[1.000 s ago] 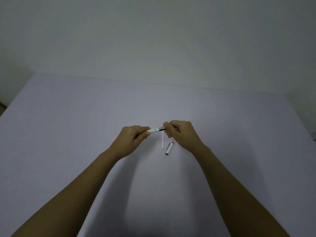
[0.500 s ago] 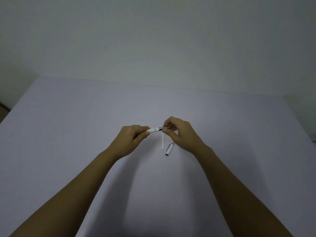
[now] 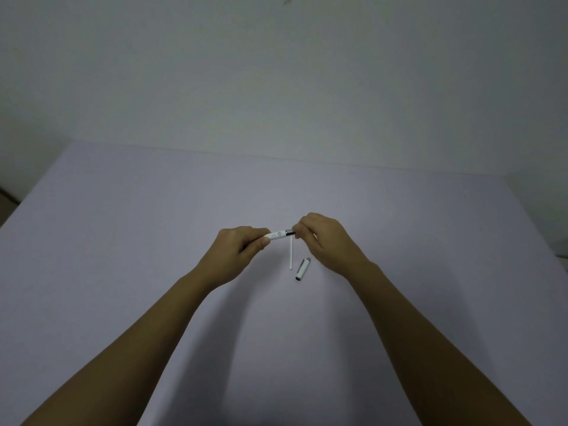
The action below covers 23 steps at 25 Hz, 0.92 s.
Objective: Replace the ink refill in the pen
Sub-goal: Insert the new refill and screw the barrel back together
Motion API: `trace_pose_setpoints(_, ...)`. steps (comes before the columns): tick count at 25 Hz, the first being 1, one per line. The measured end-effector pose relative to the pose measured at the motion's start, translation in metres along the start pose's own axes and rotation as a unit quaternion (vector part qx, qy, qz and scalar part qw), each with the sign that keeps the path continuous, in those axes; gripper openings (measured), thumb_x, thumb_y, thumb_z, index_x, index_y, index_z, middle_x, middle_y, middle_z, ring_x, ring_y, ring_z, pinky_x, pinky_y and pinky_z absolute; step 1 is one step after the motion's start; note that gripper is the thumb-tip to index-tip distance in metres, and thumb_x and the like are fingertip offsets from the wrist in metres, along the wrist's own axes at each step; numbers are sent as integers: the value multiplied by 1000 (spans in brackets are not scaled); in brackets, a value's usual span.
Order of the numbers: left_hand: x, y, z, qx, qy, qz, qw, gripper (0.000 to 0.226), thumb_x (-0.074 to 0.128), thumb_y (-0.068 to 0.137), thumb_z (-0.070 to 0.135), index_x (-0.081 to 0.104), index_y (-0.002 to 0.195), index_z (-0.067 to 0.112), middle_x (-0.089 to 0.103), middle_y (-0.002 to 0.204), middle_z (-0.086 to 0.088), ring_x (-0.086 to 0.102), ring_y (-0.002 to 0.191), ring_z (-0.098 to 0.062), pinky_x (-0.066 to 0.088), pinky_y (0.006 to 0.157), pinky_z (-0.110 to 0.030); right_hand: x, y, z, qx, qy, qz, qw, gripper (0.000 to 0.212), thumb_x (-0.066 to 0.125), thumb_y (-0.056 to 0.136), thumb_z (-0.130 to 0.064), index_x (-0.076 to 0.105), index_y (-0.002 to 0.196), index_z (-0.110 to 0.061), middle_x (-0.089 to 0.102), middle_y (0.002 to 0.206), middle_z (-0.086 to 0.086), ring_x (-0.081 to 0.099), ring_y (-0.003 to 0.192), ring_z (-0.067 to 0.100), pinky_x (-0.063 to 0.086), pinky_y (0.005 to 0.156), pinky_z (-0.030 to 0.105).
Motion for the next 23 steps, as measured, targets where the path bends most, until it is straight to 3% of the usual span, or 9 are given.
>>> trace_pose_setpoints(3, -2, 0, 2, 0, 4, 2, 1000, 20, 48, 94, 24, 62, 84, 12, 51, 61, -9, 42, 62, -17, 32, 56, -19, -4, -5, -1, -18, 21, -10, 1000, 17, 57, 88, -27, 56, 101, -15, 56, 93, -6, 54, 87, 12, 44, 78, 21)
trace_pose_setpoints(7, -2, -2, 5, 9, 10, -5, 1000, 22, 47, 94, 24, 61, 81, 11, 51, 61, -11, 40, 61, -15, 32, 56, -18, -5, -4, -4, -31, -12, -10, 999, 17, 50, 92, -26, 58, 88, -12, 53, 83, -2, 51, 76, 16, 40, 69, 25)
trace_pose_setpoints(12, -2, -3, 8, 15, 4, 8, 1000, 23, 47, 94, 25, 62, 85, 10, 53, 61, -12, 42, 62, -15, 34, 57, -18, -9, -5, -4, -33, -12, -10, 999, 17, 54, 90, -29, 57, 98, -15, 53, 91, -7, 52, 84, 10, 41, 73, 18)
trace_pose_setpoints(15, -2, -2, 8, 28, 9, 8, 1000, 30, 43, 90, 31, 61, 84, 7, 54, 63, -17, 43, 67, -22, 32, 56, -19, -9, -4, -5, -34, -24, -12, 999, 24, 46, 92, -31, 60, 88, -13, 53, 80, -4, 50, 74, 16, 38, 66, 24)
trace_pose_setpoints(17, -1, -2, 8, 31, 6, 16, 999, 31, 43, 89, 32, 62, 85, 8, 54, 63, -16, 44, 69, -24, 32, 56, -20, -10, -5, -5, -26, -20, -7, 999, 26, 45, 92, -33, 61, 91, -12, 55, 83, -4, 52, 77, 15, 40, 68, 24)
trace_pose_setpoints(20, 0, -3, 8, 30, 8, 20, 999, 28, 44, 89, 31, 62, 86, 11, 51, 59, -7, 43, 66, -20, 33, 56, -19, -7, -7, -2, -21, -22, -5, 1000, 21, 49, 92, -33, 59, 95, -14, 58, 88, -4, 53, 82, 13, 43, 72, 25)
trace_pose_setpoints(23, 2, -3, 6, 33, 17, 18, 999, 27, 44, 90, 32, 62, 84, 12, 43, 56, 4, 41, 62, -15, 32, 56, -17, -5, -6, -1, -21, -50, -3, 999, 37, 37, 92, -41, 61, 89, -13, 55, 80, -2, 50, 74, 15, 41, 67, 29)
Point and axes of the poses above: each hand's wrist, its own y-axis towards the middle knuckle, its own x-axis out of the palm, z = x × y, the point moved 2 cm from there along y, towards the middle knuckle
